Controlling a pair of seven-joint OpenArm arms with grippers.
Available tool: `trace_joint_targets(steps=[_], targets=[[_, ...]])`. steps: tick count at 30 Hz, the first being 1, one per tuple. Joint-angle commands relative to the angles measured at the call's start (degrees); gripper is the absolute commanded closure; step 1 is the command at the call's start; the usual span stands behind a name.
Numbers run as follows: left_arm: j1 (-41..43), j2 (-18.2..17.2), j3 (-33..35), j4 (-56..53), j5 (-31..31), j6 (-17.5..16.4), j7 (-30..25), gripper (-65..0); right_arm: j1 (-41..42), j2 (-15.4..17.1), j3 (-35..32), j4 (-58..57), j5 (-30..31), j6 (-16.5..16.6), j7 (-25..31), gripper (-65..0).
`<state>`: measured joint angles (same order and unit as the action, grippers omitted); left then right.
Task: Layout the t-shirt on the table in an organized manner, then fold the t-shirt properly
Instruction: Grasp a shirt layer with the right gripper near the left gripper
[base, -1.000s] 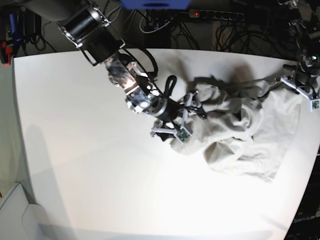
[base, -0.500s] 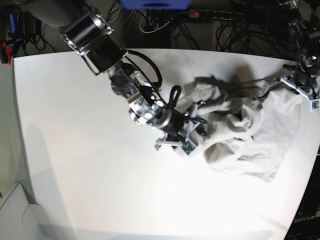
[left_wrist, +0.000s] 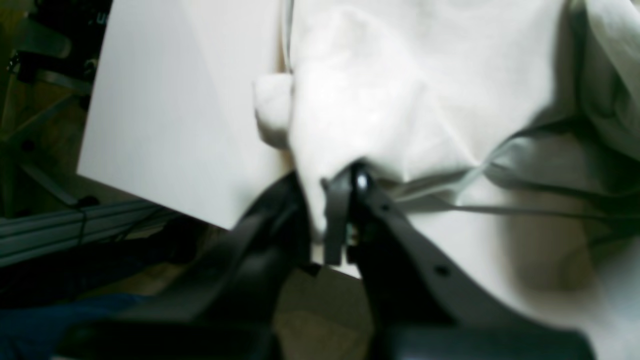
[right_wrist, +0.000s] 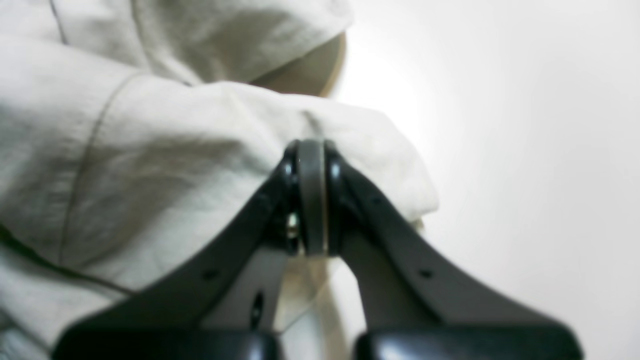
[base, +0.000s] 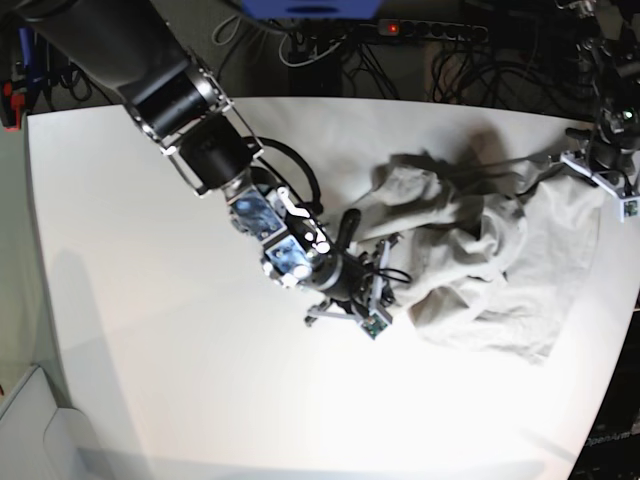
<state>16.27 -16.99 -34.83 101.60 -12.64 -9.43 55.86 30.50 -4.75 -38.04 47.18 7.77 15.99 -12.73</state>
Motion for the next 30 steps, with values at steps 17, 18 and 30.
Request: trace_joint_targets(steps=[17, 18, 30], targets=[[-0.6, -0.9, -0.3, 0.9, -0.2, 0.2, -1.0, -0.4, 1.9, -0.7, 0.5, 3.2, 0.4, -0.3, -3.5, -32.3], [-0.6, -0.9, -0.3, 0.9, -0.2, 0.2, -1.0, -0.4, 1.9, -0.7, 0.5, 3.2, 0.4, -0.3, -3.5, -35.2], [-0.6, -0.5, -0.3, 0.9, -0.3, 0.2, -1.0, -0.4, 2.2, 0.8, 0.5, 0.4, 0.4, -0.3, 2.2, -46.4]])
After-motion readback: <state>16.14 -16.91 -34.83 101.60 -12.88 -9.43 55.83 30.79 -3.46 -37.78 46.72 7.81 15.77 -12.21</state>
